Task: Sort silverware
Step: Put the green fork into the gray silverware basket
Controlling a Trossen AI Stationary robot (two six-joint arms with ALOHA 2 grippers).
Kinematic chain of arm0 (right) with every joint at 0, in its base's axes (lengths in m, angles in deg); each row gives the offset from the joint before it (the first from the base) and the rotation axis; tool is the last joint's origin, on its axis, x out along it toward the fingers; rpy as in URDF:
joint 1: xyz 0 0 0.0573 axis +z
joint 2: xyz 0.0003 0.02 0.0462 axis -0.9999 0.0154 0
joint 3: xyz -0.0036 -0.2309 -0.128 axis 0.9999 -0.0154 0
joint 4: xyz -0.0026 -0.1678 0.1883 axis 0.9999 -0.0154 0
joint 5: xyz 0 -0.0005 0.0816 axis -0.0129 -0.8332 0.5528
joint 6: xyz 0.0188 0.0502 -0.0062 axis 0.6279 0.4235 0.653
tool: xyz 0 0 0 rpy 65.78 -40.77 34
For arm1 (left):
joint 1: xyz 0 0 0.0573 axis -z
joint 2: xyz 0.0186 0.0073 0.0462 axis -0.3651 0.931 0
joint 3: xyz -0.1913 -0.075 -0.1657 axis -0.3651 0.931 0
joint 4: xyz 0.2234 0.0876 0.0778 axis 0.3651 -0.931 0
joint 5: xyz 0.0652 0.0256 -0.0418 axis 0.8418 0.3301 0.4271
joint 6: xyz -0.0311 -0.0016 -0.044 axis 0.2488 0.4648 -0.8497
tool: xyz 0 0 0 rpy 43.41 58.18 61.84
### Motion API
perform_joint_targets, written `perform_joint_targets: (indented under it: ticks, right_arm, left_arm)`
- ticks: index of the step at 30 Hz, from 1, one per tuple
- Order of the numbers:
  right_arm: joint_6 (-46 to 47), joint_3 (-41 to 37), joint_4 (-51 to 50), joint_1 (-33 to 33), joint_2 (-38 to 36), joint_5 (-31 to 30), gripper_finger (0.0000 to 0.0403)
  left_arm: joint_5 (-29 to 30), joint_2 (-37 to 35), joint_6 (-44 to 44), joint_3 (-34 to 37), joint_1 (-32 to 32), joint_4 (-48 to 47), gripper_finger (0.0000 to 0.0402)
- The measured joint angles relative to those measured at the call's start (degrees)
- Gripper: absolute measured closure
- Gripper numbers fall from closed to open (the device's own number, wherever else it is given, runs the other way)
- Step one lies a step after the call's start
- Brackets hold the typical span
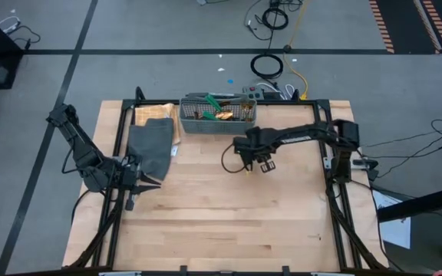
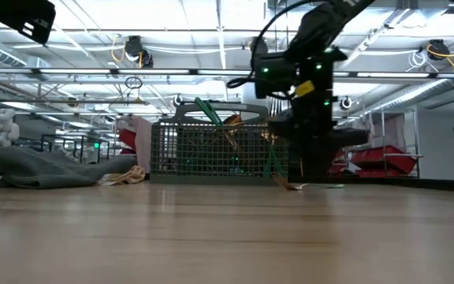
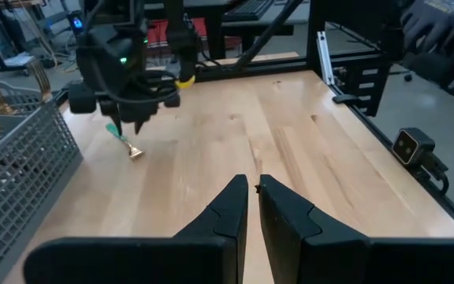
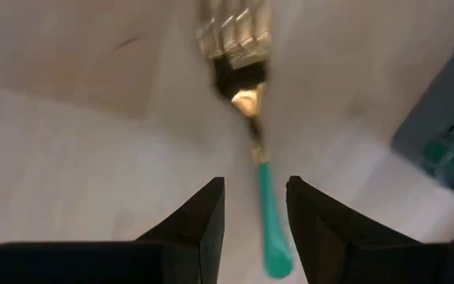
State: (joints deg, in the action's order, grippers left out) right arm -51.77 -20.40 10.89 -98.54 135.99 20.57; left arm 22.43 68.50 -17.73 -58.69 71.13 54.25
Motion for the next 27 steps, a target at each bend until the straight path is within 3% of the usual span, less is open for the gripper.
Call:
perform_joint_targets:
  ticks: [4,10,15,18,22,27]
  right_arm:
    - [-2.02,3.56,-0.01,-2.51,2.85,1.67,0.0276]
    - [-1.53,5.76,-1.89,-4.85,6.3,12.07,0.0275]
    - [-0.49,5.96,-3.47,-4.82,8.01,11.17,0.0277]
    - [1.1,5.9,-2.12,-4.77,9.24,11.22,0.0306]
    - [3.6,6.0,-2.39,-3.8,10.77,10.81,0.0387]
    - [9.8,6.44,-1.61,-0.99,10.2,9.98,0.0399]
  left_arm:
    - [0.08,0.0,-0.02,0.0,0.02,-0.16,0.0359]
    - [0.12,0.0,-1.55,0.0,0.0,-2.28,0.0359]
    - [0.1,0.05,-1.49,0.0,0.02,-2.79,0.0359]
    - [0.1,0.08,-1.51,0.0,0.02,-2.88,0.0359]
    - [0.1,0.16,-2.43,0.0,0.02,-2.88,0.0359]
    - [0.1,0.26,-3.0,0.0,0.02,-2.96,0.0359]
